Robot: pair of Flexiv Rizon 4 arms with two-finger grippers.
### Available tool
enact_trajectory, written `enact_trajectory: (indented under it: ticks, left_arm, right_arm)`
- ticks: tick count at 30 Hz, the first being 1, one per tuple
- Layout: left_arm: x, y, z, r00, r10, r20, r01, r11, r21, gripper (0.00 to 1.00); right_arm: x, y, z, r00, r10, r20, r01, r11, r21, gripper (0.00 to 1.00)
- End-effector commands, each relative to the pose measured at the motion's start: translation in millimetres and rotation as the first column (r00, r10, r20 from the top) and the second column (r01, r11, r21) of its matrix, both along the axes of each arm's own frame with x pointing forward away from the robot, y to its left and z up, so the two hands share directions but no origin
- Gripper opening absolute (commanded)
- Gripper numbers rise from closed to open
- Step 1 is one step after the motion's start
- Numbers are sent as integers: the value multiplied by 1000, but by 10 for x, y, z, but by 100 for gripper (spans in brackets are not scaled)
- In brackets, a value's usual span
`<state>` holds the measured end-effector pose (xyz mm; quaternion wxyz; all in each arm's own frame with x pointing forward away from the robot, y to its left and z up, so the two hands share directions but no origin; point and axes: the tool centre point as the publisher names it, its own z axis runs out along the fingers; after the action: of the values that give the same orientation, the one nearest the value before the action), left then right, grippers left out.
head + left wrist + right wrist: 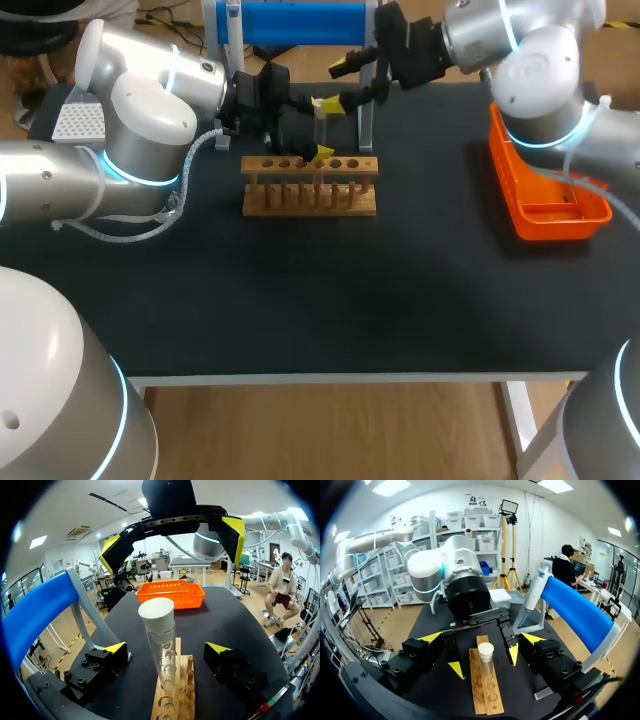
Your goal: Invert the test tube, pick up the pipette, mount the tip to pipette, aspirate from beaker and dispense into the tube, eject the tip, return the pipette, and cap with the stopper.
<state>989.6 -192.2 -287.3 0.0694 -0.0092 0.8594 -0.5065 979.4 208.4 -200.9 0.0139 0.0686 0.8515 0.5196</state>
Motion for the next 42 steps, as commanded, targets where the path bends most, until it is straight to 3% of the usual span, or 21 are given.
enact_trajectory:
  ticks: [1,12,18,25,30,39,41,42]
  left_arm:
    - [-6,-2,-11,1000,1,3,-1,1000,-4,100]
    - [-6,-2,-11,1000,1,3,-1,1000,-4,100]
    - [-6,-2,-11,1000,1,3,-1,1000,-4,100]
    - [-6,-2,-11,1000,1,3,-1,1000,-4,100]
    - [-6,-2,-11,1000,1,3,-1,1000,-4,100]
    - [-6,-2,-11,1000,1,3,-1,1000,-4,100]
    - [-6,-2,-11,1000,1,3,-1,1000,-4,100]
    - [-6,-2,-11,1000,1,3,-1,1000,-4,100]
  right_arm:
    - [-5,-19,-16,1000,1,1,-1,1000,9,100]
    - [-5,-19,-16,1000,1,1,-1,1000,9,100]
    - [4,2,13,993,13,115,-23,996,86,100]
    - [46,-1,16,983,27,184,-63,980,190,100]
    - [62,14,37,977,61,203,-113,961,254,100]
    - [88,101,48,971,119,207,-179,937,299,100]
    - [92,120,45,970,133,204,-193,931,311,46]
    - [93,130,45,970,140,199,-199,926,320,41]
